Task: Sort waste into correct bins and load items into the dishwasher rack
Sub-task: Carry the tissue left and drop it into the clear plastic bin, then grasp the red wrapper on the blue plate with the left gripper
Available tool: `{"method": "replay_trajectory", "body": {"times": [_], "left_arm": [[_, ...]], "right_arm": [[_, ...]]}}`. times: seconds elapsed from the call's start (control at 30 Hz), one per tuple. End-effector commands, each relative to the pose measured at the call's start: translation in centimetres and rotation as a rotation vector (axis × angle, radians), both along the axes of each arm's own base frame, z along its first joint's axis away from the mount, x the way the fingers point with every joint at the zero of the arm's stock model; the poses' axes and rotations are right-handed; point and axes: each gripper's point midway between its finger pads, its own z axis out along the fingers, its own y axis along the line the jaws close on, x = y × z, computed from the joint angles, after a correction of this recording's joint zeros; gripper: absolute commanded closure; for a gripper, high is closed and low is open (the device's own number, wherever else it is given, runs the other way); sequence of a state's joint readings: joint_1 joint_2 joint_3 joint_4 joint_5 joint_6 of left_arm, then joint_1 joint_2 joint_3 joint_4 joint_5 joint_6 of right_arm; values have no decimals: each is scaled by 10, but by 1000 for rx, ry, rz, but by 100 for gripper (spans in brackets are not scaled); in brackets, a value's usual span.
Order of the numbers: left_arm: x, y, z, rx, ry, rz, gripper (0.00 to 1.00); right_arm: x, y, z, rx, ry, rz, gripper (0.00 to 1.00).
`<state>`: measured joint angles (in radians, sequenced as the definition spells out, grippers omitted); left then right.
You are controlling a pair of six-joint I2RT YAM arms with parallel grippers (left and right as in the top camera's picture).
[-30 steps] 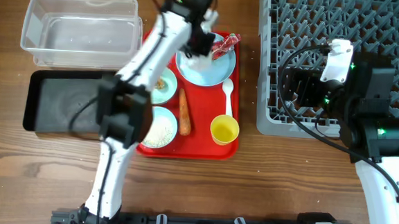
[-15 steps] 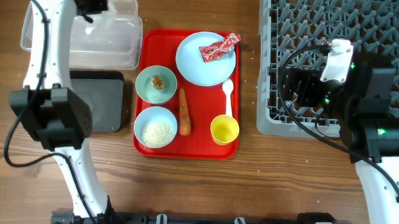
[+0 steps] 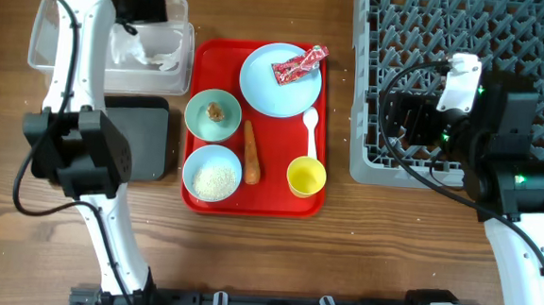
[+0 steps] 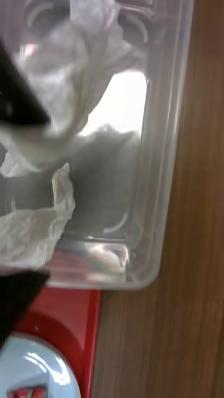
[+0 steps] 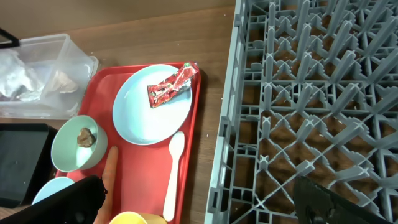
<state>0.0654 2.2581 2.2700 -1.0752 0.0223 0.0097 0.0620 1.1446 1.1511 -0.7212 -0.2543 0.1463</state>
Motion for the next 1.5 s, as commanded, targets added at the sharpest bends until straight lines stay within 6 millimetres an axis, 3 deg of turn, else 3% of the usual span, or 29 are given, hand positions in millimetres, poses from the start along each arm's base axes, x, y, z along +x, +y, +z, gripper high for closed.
{"method": "replay_trajectory", "body": {"times": [0.0,0.07,0.1,0.13,0.17,0.2,0.23,0.27,0.3,0.33,0.37,0.4,0.43,0.47,0.53,0.6,0.67,0.8,0.87,0.9,0.93,1.03,1.1,1.2,1.37,1.47], "left_arm": [[-5,19,22,57,-28,112,96],[-11,37,21,74,-17,218,96],[-13,45,20,67,-16,268,66],[-14,51,20,51,-18,305,0],[-15,57,20,3,-23,362,0],[-15,50,18,-68,-14,348,15],[-17,40,16,-163,4,338,67],[-19,35,16,-258,20,382,87],[-19,29,17,-368,31,436,85],[-17,23,20,-436,32,441,52],[-15,19,22,-466,26,423,26],[-12,17,25,-485,18,410,34],[-11,17,25,-482,10,395,68],[-11,16,26,-459,4,352,96],[-12,11,24,-362,-4,174,96],[-22,7,19,-329,34,101,71],[-27,-13,22,-399,49,21,41],[-26,-61,29,-401,21,-201,34],[-30,-110,29,-342,14,-371,31],[-31,-124,26,-291,19,-410,29],[-34,-160,17,-125,29,-459,25],[-40,-207,5,41,21,-572,19],[-42,-240,-16,140,23,-638,17],[-42,-265,-48,155,50,-679,17],[-46,-285,-106,94,131,-784,19],[-48,-288,-127,86,159,-811,19]], "right_arm": [[2,3,9,17,-16,3,0],[2,3,9,17,-16,3,0],[2,3,9,17,-16,3,0],[2,3,9,18,-16,2,0],[2,3,9,18,-16,2,0],[2,3,9,18,-15,2,0],[2,3,9,18,-15,2,0],[2,3,9,17,-15,3,0],[2,3,9,17,-15,2,0],[2,3,9,17,-15,2,0],[2,3,9,17,-15,3,0],[2,3,9,17,-15,3,0],[2,3,9,16,-16,3,0],[2,3,9,15,-16,4,0],[2,3,9,16,-15,4,0],[2,3,8,15,-13,4,0],[3,3,6,15,-8,3,0],[7,3,-5,13,27,3,0],[10,3,-12,13,49,2,0],[10,3,-13,13,53,2,0],[11,4,-15,13,60,2,0],[10,3,-15,12,60,2,0],[10,3,-16,12,64,1,0],[7,3,-18,10,79,2,0],[6,3,-19,12,84,2,0],[6,3,-19,13,86,0,0]]}}
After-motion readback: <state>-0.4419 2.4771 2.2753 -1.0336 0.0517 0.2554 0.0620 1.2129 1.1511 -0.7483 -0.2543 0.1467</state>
